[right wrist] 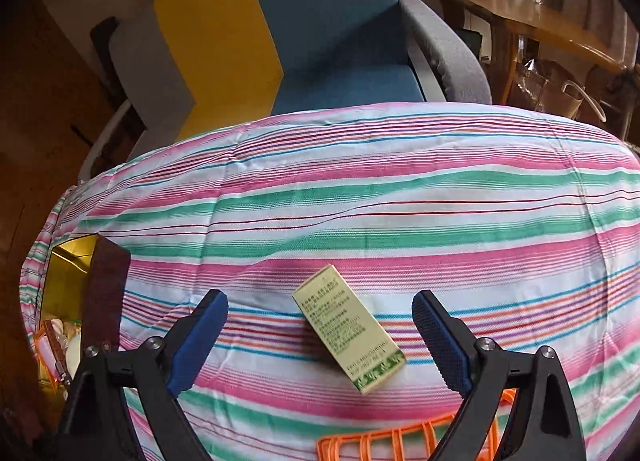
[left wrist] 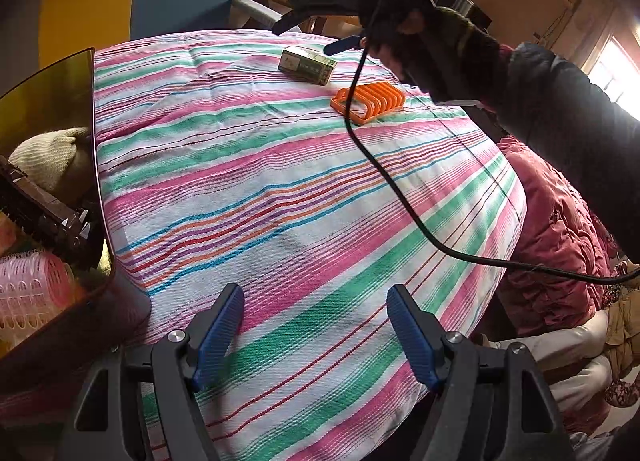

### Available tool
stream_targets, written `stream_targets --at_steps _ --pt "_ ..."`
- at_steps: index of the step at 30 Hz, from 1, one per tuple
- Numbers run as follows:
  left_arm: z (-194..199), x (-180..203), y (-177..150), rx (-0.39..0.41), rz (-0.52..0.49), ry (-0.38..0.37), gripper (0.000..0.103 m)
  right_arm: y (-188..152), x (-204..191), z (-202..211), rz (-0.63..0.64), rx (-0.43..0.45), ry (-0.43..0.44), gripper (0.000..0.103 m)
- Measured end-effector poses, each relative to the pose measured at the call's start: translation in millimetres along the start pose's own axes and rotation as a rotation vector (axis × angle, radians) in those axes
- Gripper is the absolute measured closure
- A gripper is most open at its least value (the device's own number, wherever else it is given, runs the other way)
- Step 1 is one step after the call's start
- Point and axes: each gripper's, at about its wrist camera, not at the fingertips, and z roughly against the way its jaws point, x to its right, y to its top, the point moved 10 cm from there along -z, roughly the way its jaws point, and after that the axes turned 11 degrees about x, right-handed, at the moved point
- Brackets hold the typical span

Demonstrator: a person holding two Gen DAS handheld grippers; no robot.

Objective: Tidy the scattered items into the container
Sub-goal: 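Move right tool over orange rack while left tool approaches green box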

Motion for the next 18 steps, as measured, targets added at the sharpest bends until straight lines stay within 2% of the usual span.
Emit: stream_targets --at_steps 3,5,9,13,16,18 --pt "-0.1 -0.4 0.2 0.004 0.003 -0.004 0.027 -15.4 -21.0 -15.2 0.025 -0.058 0.072 0.007" --pt "0.4 -0.4 0.0 0.008 0.004 -0.006 0.027 -33.4 -45.1 -15.3 0.081 -0.105 0.158 0.007" --pt "1.9 -0.5 -0.5 0.014 0.008 -0.004 0.027 -83.0 -95.8 0.9 0.160 -0.210 0.363 0.008" --pt "1.7 -0.3 -1.6 0.015 0.011 0.001 0.027 -123.3 -125.3 27.8 0.176 -0.251 0.493 0.009" --pt "0.9 0.3 -2.7 0.015 0.006 0.009 0.027 -122.5 -112.0 45.9 0.201 -0.198 0.434 0.009" --pt "0.2 1.2 -3.1 0.015 0.000 0.020 0.027 -102.1 -79.7 46.7 0.202 -0.140 0.291 0.008"
